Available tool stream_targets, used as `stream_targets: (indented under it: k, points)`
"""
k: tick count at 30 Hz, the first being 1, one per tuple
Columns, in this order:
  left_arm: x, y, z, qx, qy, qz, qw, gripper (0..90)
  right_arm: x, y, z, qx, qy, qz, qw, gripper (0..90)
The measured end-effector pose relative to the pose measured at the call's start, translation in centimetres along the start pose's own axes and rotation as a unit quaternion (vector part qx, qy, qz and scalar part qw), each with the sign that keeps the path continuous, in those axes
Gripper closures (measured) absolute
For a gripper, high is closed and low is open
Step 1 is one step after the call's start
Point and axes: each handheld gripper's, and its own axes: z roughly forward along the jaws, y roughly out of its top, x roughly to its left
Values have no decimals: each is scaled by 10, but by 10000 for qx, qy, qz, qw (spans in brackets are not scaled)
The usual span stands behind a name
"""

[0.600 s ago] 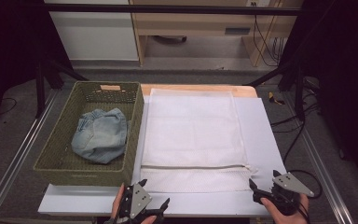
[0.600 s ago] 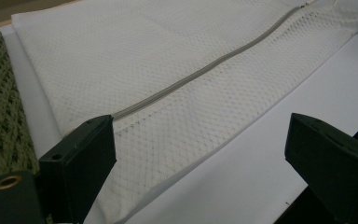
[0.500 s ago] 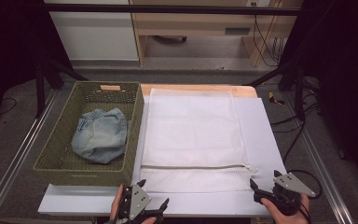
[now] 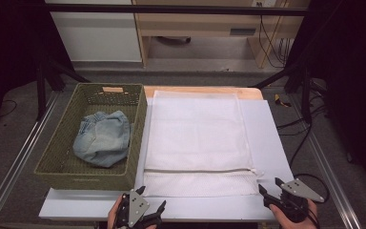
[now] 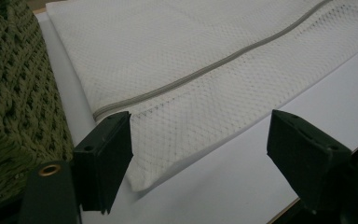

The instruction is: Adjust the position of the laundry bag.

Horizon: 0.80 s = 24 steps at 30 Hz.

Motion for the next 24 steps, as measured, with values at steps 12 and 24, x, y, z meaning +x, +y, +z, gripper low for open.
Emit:
stream_targets:
  k: [12,24]
  points:
    - [7,-12,12,305,454,-121,9984,445,8,5,22,287,200,-115,9993,528]
    - [14,-20,28,554,575,-439,9958,408,13,2,17,325,254,-97,9991,514]
